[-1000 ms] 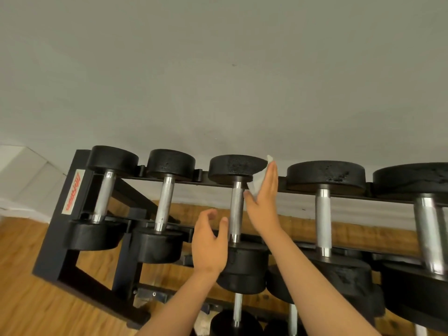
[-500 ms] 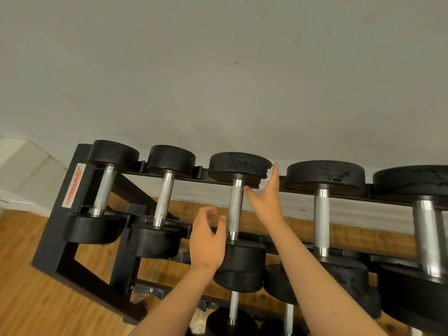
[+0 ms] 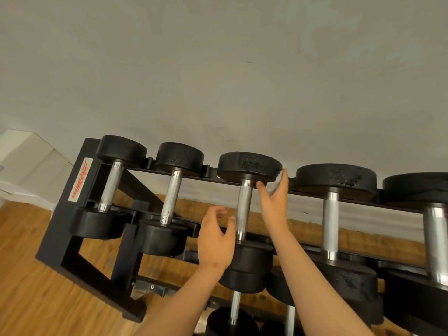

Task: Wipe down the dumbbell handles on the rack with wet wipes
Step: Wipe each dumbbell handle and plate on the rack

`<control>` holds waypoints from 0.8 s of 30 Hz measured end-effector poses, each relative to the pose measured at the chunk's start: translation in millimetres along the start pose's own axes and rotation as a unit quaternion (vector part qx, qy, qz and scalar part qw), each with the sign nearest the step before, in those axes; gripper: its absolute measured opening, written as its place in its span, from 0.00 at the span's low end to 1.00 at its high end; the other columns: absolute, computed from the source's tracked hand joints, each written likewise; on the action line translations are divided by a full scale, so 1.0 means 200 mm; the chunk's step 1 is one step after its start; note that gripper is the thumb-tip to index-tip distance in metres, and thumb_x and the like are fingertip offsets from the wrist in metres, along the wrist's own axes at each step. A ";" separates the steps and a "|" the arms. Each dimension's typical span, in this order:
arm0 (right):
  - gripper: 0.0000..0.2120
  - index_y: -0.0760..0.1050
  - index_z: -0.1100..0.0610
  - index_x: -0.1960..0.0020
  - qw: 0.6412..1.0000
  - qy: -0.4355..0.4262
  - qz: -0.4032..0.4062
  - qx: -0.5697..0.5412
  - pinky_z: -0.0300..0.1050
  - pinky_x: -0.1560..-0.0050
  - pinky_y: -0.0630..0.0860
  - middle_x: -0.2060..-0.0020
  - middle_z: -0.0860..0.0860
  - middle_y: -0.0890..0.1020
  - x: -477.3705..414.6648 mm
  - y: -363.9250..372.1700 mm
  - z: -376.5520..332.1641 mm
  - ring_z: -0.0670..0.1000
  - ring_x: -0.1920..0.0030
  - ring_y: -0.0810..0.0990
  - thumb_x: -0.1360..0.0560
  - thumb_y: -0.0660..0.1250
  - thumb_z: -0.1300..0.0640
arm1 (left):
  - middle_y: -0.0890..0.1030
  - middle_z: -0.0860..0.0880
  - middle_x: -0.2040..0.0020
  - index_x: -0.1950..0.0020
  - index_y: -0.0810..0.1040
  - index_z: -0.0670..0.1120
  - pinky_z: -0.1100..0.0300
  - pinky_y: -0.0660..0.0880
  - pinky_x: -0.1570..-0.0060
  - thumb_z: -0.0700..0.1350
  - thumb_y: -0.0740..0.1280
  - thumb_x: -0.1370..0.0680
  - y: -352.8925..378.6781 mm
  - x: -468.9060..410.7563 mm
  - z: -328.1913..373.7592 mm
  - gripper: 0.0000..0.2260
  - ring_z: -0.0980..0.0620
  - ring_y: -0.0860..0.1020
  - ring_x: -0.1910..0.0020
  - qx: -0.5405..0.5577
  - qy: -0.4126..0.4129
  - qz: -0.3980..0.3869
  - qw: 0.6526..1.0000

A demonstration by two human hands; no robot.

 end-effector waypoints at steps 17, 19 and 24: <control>0.31 0.48 0.56 0.20 0.772 -0.383 -0.101 0.498 0.43 0.25 0.32 0.21 0.50 0.47 0.12 0.32 -0.35 0.45 0.22 0.37 0.19 0.52 0.46 | 0.77 0.55 0.42 0.36 0.73 0.49 0.65 0.73 0.47 0.51 0.64 0.20 -0.02 0.01 0.02 0.13 0.59 0.75 0.44 0.014 0.010 0.007 1.000; 0.30 0.45 0.55 0.21 0.795 -0.374 -0.091 0.469 0.45 0.24 0.33 0.22 0.48 0.46 0.17 0.27 -0.36 0.45 0.22 0.38 0.19 0.50 0.46 | 0.77 0.55 0.41 0.36 0.73 0.49 0.62 0.73 0.44 0.51 0.64 0.20 -0.02 0.01 0.03 0.14 0.59 0.74 0.43 0.021 0.014 0.006 1.000; 0.26 0.48 0.51 0.22 0.897 -0.274 -0.049 0.345 0.48 0.22 0.43 0.22 0.46 0.51 0.42 0.16 -0.20 0.42 0.22 0.45 0.18 0.48 0.47 | 0.76 0.55 0.40 0.37 0.72 0.51 0.66 0.71 0.41 0.49 0.63 0.19 -0.03 0.02 0.04 0.11 0.60 0.73 0.41 0.054 0.035 0.005 0.998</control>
Point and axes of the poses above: each hand's wrist, its own x-axis away from the middle knuckle, its own y-axis out of the palm, z = x × y, the point moved 9 cm from there along -x, towards the middle knuckle
